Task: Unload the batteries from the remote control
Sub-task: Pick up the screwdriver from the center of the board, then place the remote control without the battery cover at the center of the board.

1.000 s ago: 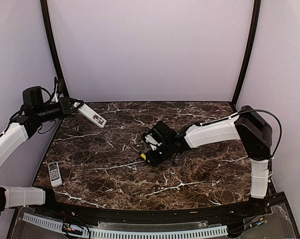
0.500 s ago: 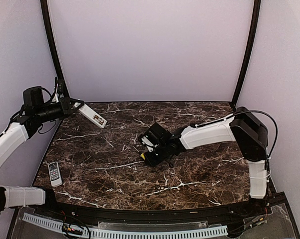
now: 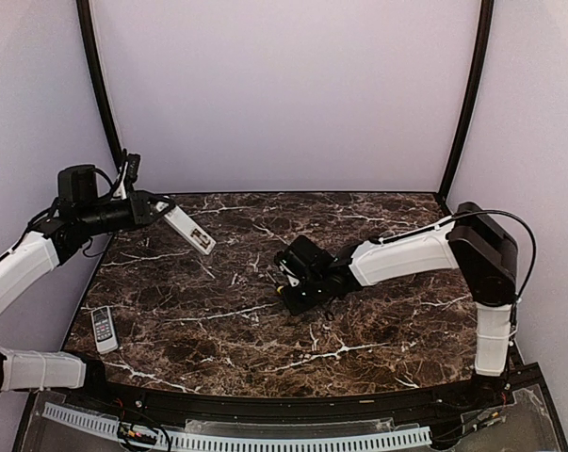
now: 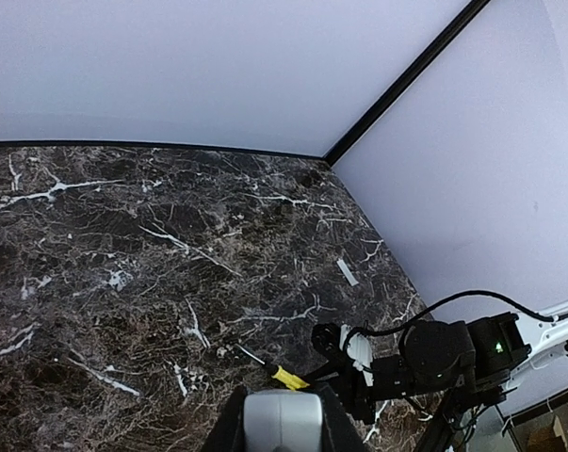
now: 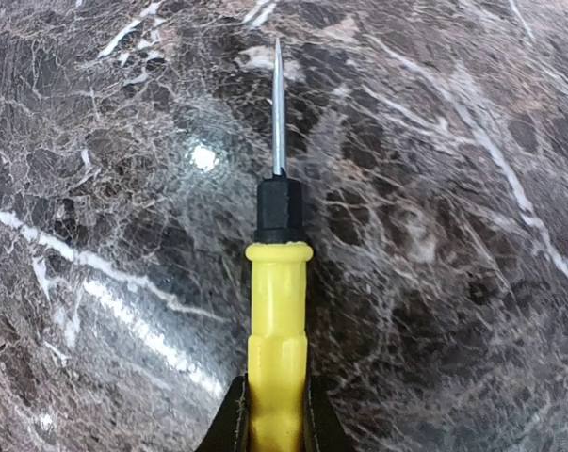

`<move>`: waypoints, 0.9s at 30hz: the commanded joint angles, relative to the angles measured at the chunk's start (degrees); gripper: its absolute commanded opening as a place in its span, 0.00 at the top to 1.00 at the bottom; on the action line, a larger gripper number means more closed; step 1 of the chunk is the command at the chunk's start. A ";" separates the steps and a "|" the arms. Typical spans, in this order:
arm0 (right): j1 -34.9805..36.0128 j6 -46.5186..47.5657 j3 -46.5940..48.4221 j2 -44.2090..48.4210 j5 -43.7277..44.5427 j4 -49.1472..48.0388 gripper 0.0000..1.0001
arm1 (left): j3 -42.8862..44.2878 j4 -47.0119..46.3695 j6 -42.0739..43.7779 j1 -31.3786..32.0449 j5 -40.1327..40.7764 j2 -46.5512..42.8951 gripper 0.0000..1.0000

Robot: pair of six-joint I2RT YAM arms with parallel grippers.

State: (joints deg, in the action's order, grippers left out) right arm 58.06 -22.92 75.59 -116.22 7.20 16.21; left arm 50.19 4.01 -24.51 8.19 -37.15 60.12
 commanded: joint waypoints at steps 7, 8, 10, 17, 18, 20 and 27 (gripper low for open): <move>-3.92 -8.49 -12.57 19.05 6.91 -10.38 1.00 | 6.29 5.38 3.94 11.32 -1.60 12.27 1.00; -4.52 -8.74 -13.82 20.99 7.01 -10.94 1.00 | 7.67 6.42 4.58 12.38 -1.21 13.52 1.00; -4.95 -8.98 -15.74 23.56 7.48 -11.19 1.00 | 8.85 5.93 4.52 15.46 -0.49 17.62 1.00; -5.15 -10.03 -21.24 29.49 9.03 -11.85 1.00 | 13.40 -0.02 2.25 21.90 -3.08 29.51 1.00; -5.15 -10.30 -22.01 30.16 9.00 -11.95 1.00 | 15.32 0.55 2.66 22.02 -4.40 32.34 1.00; -5.15 -10.93 -23.40 31.38 9.06 -12.29 1.00 | 18.68 3.01 4.43 22.19 -6.27 36.18 1.00; -5.15 -12.14 -26.44 33.00 9.17 -13.68 1.00 | 26.52 7.63 8.54 22.27 -4.11 43.80 1.00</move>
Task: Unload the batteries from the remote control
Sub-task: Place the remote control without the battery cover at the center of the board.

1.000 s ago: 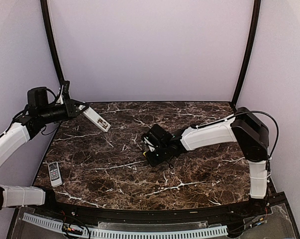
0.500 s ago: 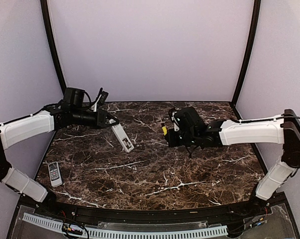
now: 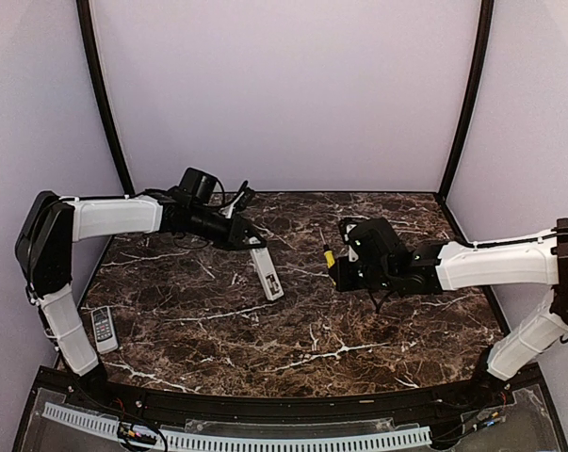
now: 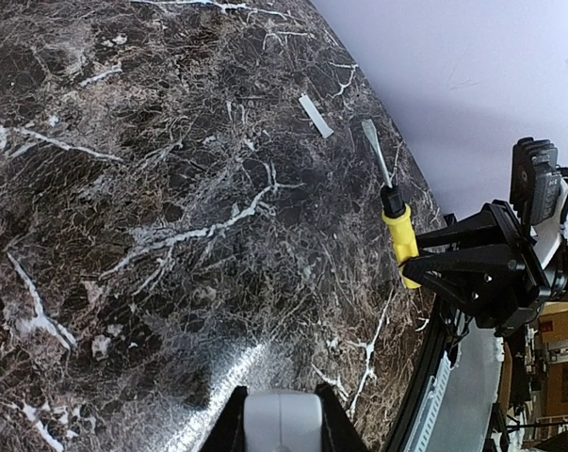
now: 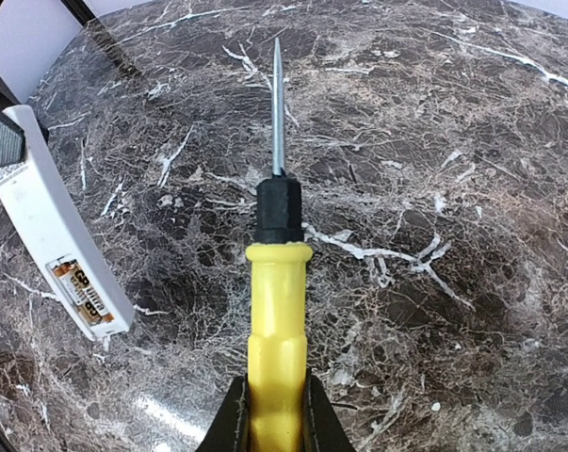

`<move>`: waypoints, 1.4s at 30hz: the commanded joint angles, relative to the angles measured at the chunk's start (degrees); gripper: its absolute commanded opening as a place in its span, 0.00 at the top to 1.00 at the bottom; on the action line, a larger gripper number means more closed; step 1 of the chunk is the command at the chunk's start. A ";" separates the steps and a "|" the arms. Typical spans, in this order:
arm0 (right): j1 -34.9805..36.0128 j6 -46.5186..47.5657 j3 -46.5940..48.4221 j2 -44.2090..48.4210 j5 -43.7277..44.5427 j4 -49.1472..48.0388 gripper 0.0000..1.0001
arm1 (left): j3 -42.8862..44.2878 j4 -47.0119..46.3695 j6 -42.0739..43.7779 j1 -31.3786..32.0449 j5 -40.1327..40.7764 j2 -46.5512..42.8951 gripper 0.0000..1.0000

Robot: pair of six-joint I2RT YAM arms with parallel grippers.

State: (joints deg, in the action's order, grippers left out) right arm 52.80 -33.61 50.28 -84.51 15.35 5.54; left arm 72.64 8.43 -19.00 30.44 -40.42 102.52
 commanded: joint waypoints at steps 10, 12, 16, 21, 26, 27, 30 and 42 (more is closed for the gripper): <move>0.11 -0.58 -0.61 0.37 0.95 -2.64 1.00 | 9.73 5.31 4.26 0.06 -0.30 8.99 0.92; 0.11 -0.79 -0.70 0.48 0.90 -2.73 1.00 | 9.80 5.34 4.16 0.06 1.55 9.38 0.89; 0.11 -1.35 -0.88 0.32 0.65 -2.97 1.00 | 9.78 5.60 4.35 0.02 4.75 9.73 0.86; 0.11 -1.55 -0.76 -0.11 0.47 -2.95 1.00 | 9.87 5.95 5.45 0.06 6.30 10.62 0.78; 0.10 -1.73 -0.61 -0.25 0.28 -2.65 1.00 | 9.89 6.57 6.52 0.06 8.92 11.21 0.70; 0.11 -1.81 -0.62 -0.18 0.29 -2.63 1.00 | 9.84 6.51 6.70 0.06 9.39 11.32 0.68; 0.11 -1.88 -0.78 -0.13 0.29 -2.64 1.00 | 9.62 6.17 6.94 0.06 10.52 11.40 0.62; 0.11 -2.12 -0.64 -0.74 0.39 -2.30 1.00 | 8.31 3.05 5.68 0.04 12.17 11.91 0.47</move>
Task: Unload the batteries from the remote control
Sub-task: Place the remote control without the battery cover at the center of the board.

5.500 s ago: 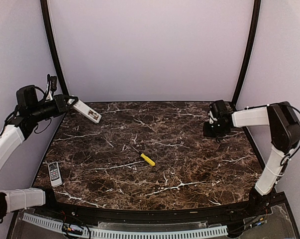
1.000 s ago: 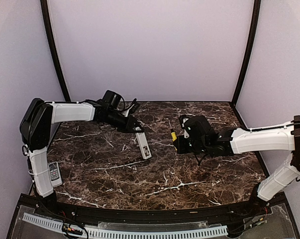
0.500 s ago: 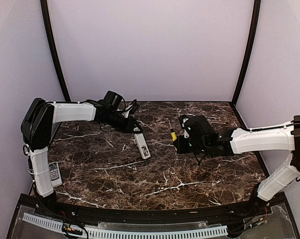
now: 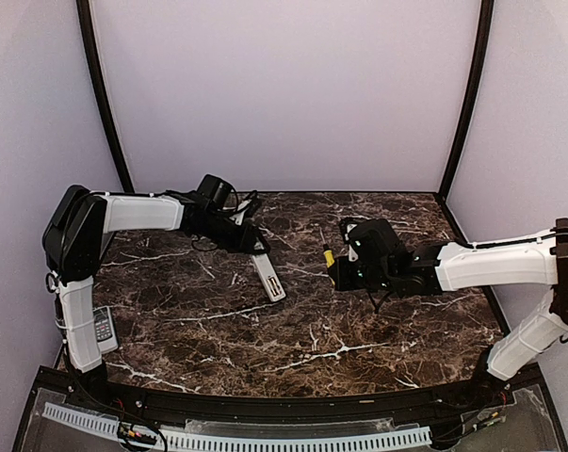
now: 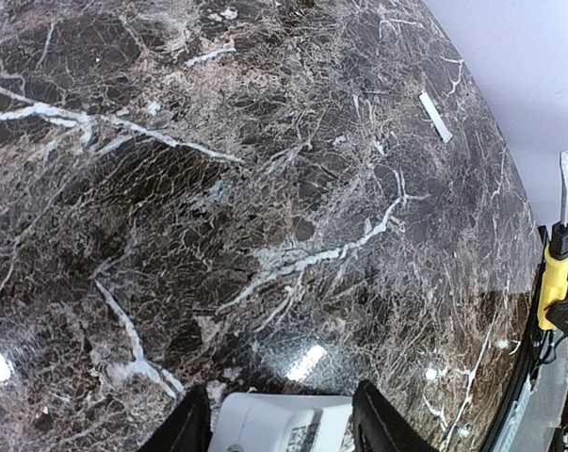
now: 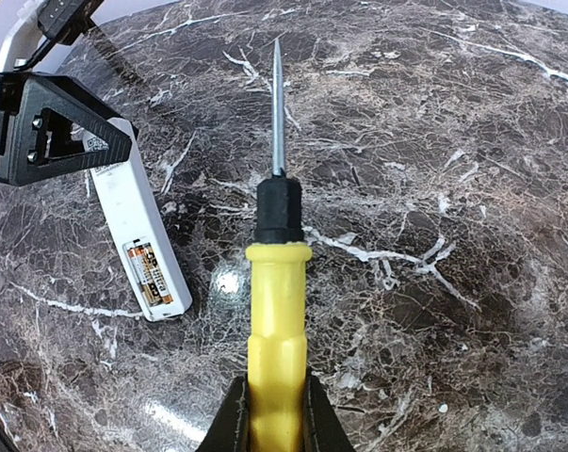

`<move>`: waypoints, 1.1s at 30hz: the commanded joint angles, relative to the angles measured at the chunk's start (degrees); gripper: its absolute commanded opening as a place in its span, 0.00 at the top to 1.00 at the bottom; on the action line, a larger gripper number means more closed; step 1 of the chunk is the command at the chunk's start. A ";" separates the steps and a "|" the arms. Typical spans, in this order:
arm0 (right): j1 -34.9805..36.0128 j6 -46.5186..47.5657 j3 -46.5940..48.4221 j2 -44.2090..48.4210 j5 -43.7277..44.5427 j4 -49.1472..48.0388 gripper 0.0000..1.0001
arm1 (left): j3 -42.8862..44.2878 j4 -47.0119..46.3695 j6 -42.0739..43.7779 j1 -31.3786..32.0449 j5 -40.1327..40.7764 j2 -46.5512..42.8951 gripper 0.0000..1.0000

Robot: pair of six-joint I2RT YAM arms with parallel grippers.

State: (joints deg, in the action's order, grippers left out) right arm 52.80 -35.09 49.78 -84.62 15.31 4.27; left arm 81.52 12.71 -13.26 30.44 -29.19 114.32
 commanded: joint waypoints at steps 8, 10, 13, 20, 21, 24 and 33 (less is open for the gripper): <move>0.11 -0.59 0.05 -0.58 0.51 -0.93 1.00 | -0.83 -1.48 -0.64 0.06 3.17 0.04 0.39; 0.11 -0.59 0.05 -0.55 0.60 -0.81 1.00 | -1.14 -1.76 -0.90 0.06 4.17 -0.15 0.36; 0.13 -0.60 -0.03 -0.55 0.64 -0.70 1.00 | -1.78 -2.44 -1.25 0.06 5.50 -0.66 0.33; 0.12 -0.60 -0.04 -0.53 0.77 -0.66 1.00 | -2.03 -3.81 -1.66 0.06 6.69 -1.25 0.30; 0.10 -0.59 0.01 -0.54 0.78 -0.60 1.00 | -2.05 -3.83 -1.68 0.06 6.97 -1.28 0.30; 0.11 -0.59 0.01 -0.34 0.88 -0.34 1.00 | -2.59 -4.09 -1.88 0.06 8.48 -1.83 0.30; 0.11 5.89 -1.19 4.16 -5.05 -3.07 1.00 | -8.90 -9.55 -5.06 0.06 11.89 -12.96 0.30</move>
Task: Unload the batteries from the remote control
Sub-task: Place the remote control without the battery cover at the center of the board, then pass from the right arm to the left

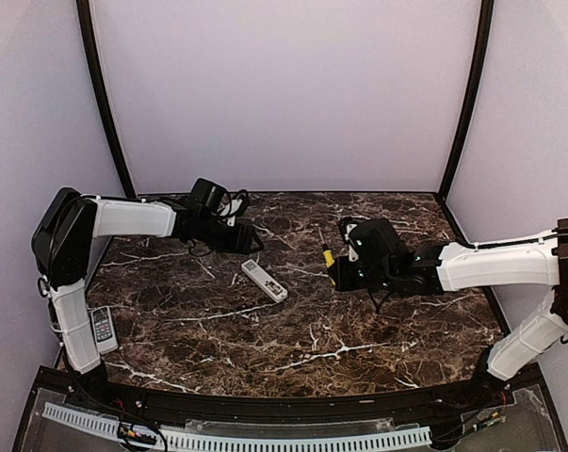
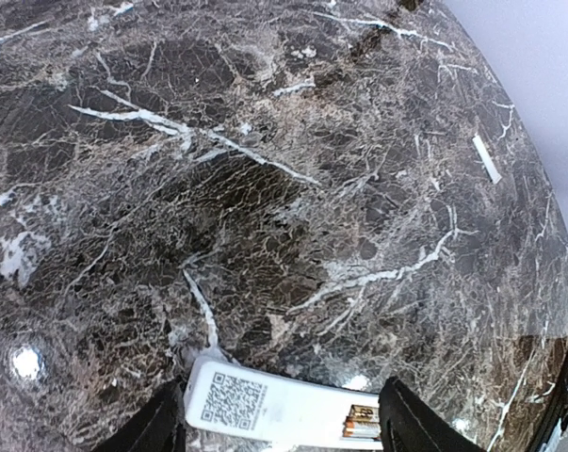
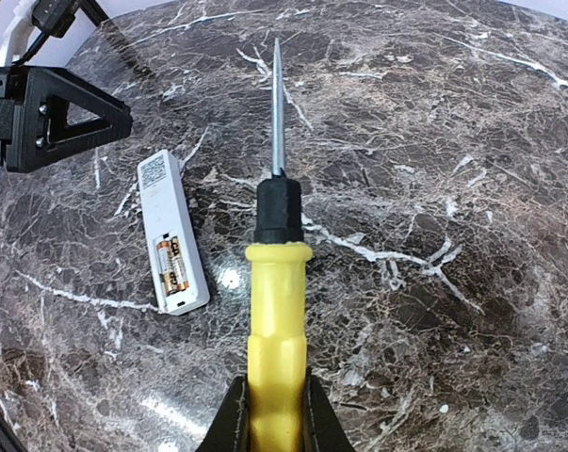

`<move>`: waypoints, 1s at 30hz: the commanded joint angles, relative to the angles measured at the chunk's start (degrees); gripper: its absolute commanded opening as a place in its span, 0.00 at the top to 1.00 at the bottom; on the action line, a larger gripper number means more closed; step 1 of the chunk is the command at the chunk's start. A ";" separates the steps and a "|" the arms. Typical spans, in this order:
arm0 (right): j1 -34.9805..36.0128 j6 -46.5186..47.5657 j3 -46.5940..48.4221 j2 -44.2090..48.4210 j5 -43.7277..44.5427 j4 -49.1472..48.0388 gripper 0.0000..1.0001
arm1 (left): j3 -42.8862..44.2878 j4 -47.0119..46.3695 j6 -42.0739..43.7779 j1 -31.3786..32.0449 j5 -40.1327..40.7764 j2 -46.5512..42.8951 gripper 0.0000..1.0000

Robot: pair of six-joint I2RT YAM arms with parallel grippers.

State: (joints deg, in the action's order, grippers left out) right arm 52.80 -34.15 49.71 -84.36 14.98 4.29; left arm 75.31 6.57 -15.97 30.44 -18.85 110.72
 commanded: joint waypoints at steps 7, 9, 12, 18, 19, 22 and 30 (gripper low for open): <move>0.05 12.32 1.34 10.76 -24.57 -2.79 1.00 | -13.40 -13.66 -10.41 0.06 -18.84 -30.04 0.24; -0.33 13.26 2.11 11.79 -28.01 -1.61 1.00 | -13.54 -10.29 -10.09 0.06 -22.24 -32.91 0.24; -1.13 13.80 4.41 12.50 -35.78 0.29 1.00 | -14.43 -7.43 -9.72 0.12 -27.85 -35.88 0.23; -1.38 12.67 9.86 12.92 -47.24 3.44 1.00 | -15.62 -7.14 -9.86 1.13 -37.16 -40.46 0.17; -1.38 12.42 10.59 12.84 -48.71 3.65 1.00 | -15.54 -6.97 -9.34 1.34 -37.15 -41.12 0.15; -1.38 11.62 12.29 12.48 -51.64 3.90 1.00 | -15.04 -5.24 -7.86 1.92 -36.62 -41.90 0.12; -1.38 11.30 15.86 7.70 -55.04 5.29 1.00 | -15.01 -6.35 -7.51 2.87 -37.73 -40.48 0.11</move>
State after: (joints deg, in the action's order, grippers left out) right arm 51.72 -22.15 63.13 -73.89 -35.83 8.40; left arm 60.25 0.08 -24.29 32.58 -54.17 70.32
